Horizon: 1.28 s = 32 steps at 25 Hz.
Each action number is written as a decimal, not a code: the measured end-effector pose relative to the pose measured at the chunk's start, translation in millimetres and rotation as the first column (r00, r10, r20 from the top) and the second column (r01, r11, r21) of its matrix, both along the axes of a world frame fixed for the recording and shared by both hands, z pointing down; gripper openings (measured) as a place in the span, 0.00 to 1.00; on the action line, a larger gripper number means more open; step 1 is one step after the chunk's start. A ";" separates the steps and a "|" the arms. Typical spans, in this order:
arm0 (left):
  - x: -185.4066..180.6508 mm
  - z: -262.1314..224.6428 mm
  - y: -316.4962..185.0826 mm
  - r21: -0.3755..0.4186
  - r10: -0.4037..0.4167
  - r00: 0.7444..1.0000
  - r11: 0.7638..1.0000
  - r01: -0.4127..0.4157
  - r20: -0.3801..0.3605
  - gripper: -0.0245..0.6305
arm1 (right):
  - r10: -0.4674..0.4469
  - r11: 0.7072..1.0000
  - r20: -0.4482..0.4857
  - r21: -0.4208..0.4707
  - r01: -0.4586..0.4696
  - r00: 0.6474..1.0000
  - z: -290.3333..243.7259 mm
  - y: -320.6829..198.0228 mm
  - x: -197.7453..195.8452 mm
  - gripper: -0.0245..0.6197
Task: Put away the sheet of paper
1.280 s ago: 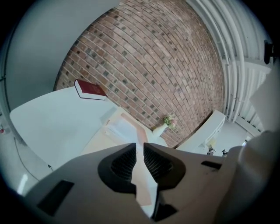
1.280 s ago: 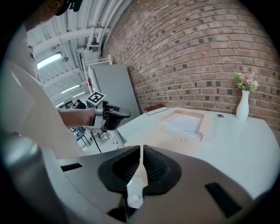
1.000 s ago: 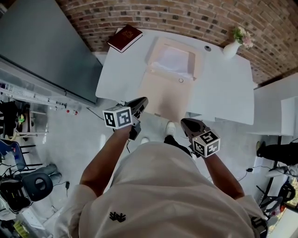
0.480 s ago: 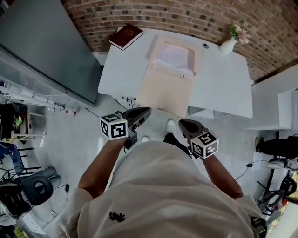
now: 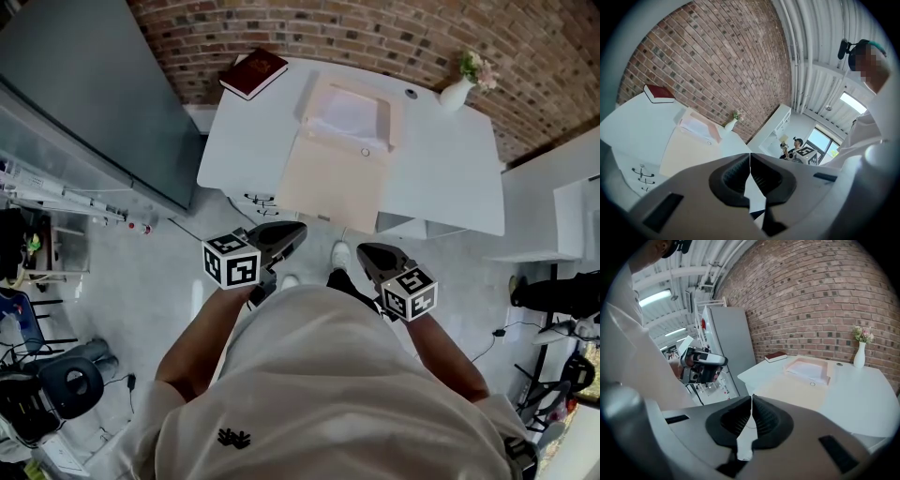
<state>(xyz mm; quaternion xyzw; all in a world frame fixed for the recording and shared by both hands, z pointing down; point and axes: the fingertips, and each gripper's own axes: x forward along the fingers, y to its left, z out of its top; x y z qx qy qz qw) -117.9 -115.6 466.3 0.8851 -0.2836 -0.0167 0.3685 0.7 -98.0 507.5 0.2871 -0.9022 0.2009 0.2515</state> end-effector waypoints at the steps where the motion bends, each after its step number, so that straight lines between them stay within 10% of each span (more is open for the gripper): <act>1: 0.4 -1.5 1.6 0.005 0.006 1.000 1.000 -0.006 -0.006 0.08 | 0.000 1.000 -0.001 -0.001 0.000 1.000 -0.3 0.5 -0.5 0.09; 32: -4.4 13.3 14.2 0.002 0.029 0.998 1.000 -0.029 0.064 0.08 | -0.059 0.998 0.047 0.031 0.058 0.997 -13.3 0.4 -18.6 0.08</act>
